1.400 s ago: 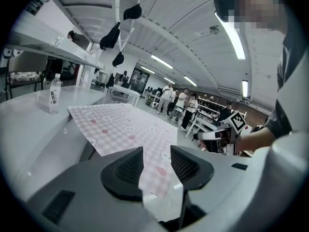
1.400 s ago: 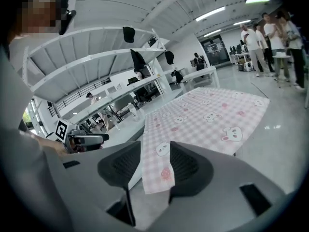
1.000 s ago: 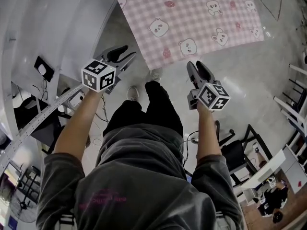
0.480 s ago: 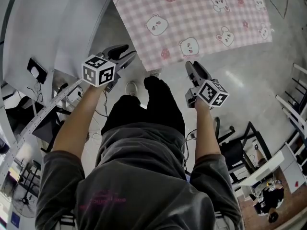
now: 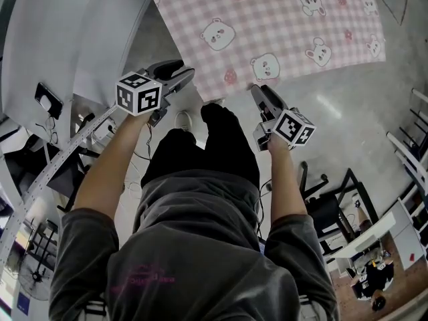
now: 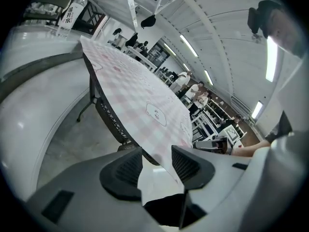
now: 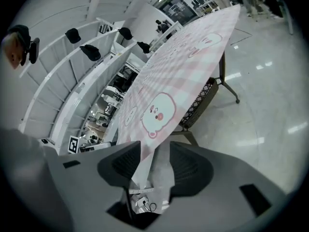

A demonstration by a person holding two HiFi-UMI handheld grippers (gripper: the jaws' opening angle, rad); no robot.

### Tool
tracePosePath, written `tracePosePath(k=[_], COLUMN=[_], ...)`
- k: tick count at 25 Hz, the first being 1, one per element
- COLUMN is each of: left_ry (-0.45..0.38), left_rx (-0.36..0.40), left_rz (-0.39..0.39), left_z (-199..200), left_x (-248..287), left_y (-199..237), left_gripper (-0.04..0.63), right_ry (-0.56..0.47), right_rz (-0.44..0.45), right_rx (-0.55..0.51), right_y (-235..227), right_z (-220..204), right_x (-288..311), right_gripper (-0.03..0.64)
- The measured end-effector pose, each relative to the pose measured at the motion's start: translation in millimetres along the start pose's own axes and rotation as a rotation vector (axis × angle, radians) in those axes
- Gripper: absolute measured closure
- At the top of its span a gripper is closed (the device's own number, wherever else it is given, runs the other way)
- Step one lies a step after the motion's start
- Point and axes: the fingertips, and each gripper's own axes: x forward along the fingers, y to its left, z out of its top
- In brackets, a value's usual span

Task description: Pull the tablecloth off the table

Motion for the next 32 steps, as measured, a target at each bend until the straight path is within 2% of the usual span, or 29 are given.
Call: tracePosePath(k=[9, 14, 18, 23, 32], left_ry=[0.004, -0.002, -0.017, -0.033, -0.090], left_rx=[-0.064, -0.107, -0.131, -0.128, -0.085], left_rz=[-0.036, -0.063, -0.072, -0.074, -0.091], left_z=[1, 2, 1, 4, 16], left_x=[11, 18, 20, 13, -2], left_y=[10, 12, 12, 9, -8], left_gripper=[0.410, 0.442, 0.463, 0.527, 0.589], right_ry=[-0.017, -0.017, -0.027, -0.049, -0.112], right_rz=[0.048, 0.084, 0.093, 0.112, 0.156], right_rx=[0.048, 0.070, 0.072, 0.079, 0.058], right_y=[3, 6, 8, 14, 37], right_z=[3, -1, -1, 3, 15], right_x=[11, 14, 17, 11, -3], right_gripper=[0.445, 0.449, 0.492, 0.558, 0.609])
